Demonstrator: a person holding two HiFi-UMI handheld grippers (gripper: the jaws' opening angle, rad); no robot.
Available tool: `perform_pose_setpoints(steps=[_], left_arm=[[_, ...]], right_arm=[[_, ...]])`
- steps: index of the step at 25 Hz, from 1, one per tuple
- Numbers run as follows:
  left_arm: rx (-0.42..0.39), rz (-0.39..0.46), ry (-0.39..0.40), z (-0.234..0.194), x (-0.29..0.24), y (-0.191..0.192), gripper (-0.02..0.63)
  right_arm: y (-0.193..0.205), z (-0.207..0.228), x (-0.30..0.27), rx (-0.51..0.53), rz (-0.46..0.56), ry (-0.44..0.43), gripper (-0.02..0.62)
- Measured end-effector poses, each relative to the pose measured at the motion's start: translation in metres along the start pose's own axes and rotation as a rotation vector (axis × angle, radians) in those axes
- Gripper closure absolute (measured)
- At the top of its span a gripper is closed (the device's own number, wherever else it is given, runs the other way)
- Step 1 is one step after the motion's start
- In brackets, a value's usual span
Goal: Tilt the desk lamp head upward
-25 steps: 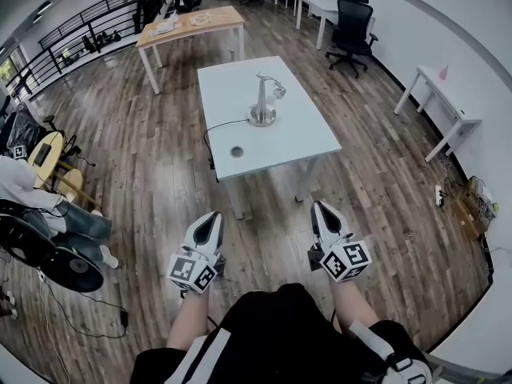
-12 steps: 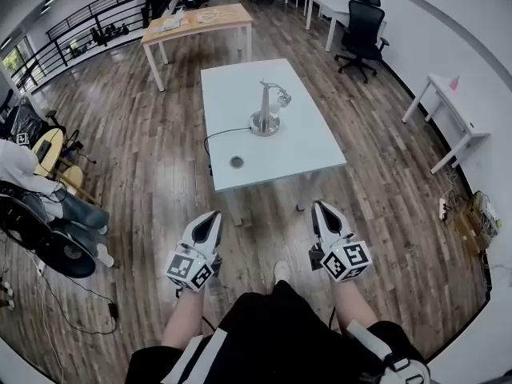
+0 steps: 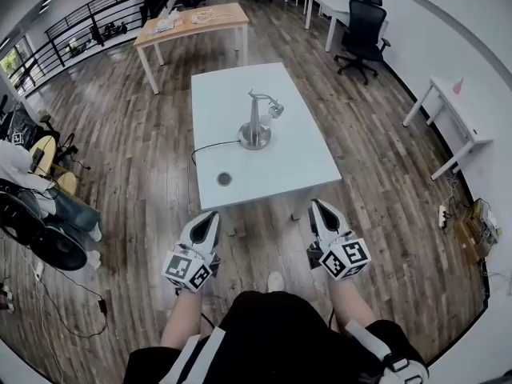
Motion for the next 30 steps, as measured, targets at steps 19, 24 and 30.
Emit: perform_pose_setpoints(steps=[19, 24, 30], left_arm=[[0.009, -0.051, -0.100, 0.006, -0.083, 0.027, 0.606], [-0.018, -0.060, -0.091, -0.007, -0.096, 0.027, 0.606], [-0.017, -0.030, -0.064, -0.033, -0.132, 0.032, 0.606]], right_arm=[[-0.017, 0.098, -0.042, -0.085, -0.063, -0.066, 0.595], [-0.015, 0.112, -0.059, -0.124, -0.056, -0.057, 0.595], [-0.022, 0.122, -0.085, -0.106, -0.043, -0.048, 0.595]])
Point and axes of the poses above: the fingertips, and each gripper's own axes: x backward along the fingers, z to its right, y out of its underside, the point moved 4 cm from there along x, backward along the fingers, and after that the axes turned 15 degrees about -x, right-handed, at the moved point
